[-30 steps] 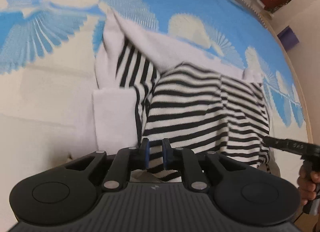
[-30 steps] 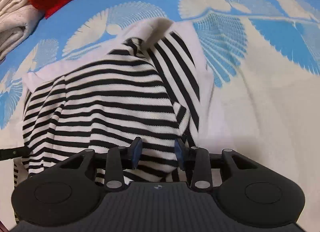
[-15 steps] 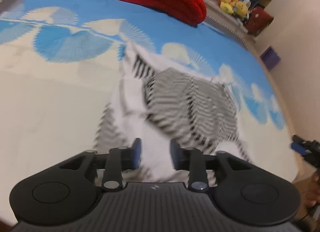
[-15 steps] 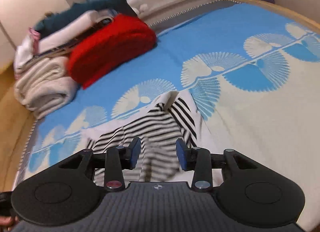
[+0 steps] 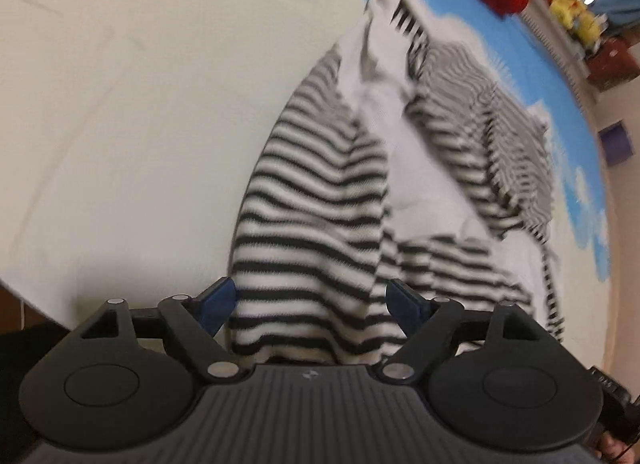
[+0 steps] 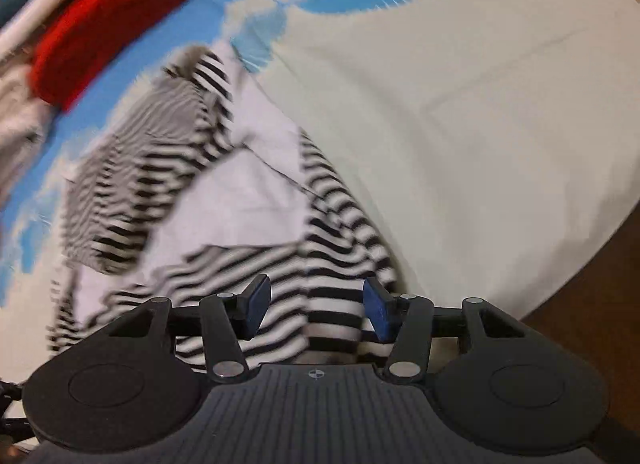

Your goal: Fold small clothes

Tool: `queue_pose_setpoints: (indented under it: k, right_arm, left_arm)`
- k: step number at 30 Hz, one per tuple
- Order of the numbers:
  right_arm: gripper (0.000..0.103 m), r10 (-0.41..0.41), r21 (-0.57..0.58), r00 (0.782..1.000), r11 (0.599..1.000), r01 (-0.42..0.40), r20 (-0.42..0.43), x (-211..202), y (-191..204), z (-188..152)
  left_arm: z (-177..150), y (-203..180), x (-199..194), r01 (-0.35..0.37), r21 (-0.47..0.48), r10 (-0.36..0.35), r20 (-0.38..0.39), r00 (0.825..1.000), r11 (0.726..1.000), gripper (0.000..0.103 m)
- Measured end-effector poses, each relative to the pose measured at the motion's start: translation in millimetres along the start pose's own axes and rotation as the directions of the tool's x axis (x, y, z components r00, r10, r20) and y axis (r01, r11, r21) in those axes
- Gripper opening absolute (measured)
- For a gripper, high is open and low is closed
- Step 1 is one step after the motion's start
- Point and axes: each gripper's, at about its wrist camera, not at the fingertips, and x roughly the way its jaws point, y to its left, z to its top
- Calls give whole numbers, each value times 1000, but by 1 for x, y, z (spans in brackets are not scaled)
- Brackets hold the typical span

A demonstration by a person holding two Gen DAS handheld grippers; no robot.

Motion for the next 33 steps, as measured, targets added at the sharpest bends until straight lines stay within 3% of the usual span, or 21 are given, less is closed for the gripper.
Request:
queue_pose_setpoints:
  k: [4, 7, 9, 11, 12, 14, 15, 20, 24, 25, 28, 31, 33]
  right_arm:
    - [53, -20, 28, 999, 999, 22, -47, 12, -7, -3]
    - [54, -51, 2, 997, 999, 51, -62, 17, -3, -8]
    - [53, -74, -14, 995, 997, 73, -74, 20, -1, -11]
    - [48, -102, -22, 992, 995, 100, -79, 21, -1, -14]
    - [37, -105, -19, 991, 994, 104, -79, 20, -3, -14]
    - [16, -100, -10, 992, 995, 99, -75, 18, -5, -14]
    - [7, -92, -7, 993, 996, 92, -69, 16, -6, -13]
    - [3, -43, 11, 999, 999, 43, -16, -6, -11, -11]
    - [3, -35, -36, 998, 999, 33, -46, -8, -9, -19]
    - [3, -46, -56, 997, 998, 43, -63, -5, -8, -20]
    - [5, -63, -66, 994, 996, 57, -86, 4, -10, -20]
    - [22, -57, -16, 994, 998, 55, -97, 8, -18, -16]
    - [23, -60, -25, 993, 998, 58, -106, 14, -16, -17]
  left_arm:
    - [-7, -8, 17, -25, 27, 26, -42, 999, 999, 86]
    - [-13, -12, 19, -91, 94, 94, -22, 995, 991, 84]
    - [-17, -14, 22, -136, 136, 139, -9, 990, 981, 71]
    - [-19, -16, 19, -129, 195, 132, -1, 991, 972, 21]
    - [-21, -17, 18, -102, 212, 106, -5, 994, 972, 12]
    - [-24, -19, 13, -103, 244, 101, 20, 995, 964, 8]
    - [-25, -18, 9, -118, 251, 111, 43, 993, 961, 8]
    - [-19, 0, -23, -108, 169, 87, 126, 988, 980, 7]
    - [-21, 3, -15, -100, 187, 90, 60, 994, 977, 10]
    - [-20, 5, -10, -86, 175, 82, 34, 996, 981, 15]
    - [-14, 15, -2, -65, 105, 65, -2, 998, 992, 50]
    - [-11, 20, -1, -43, 61, 44, -14, 999, 997, 55]
    - [-11, 20, 3, -38, 57, 40, -27, 999, 998, 55]
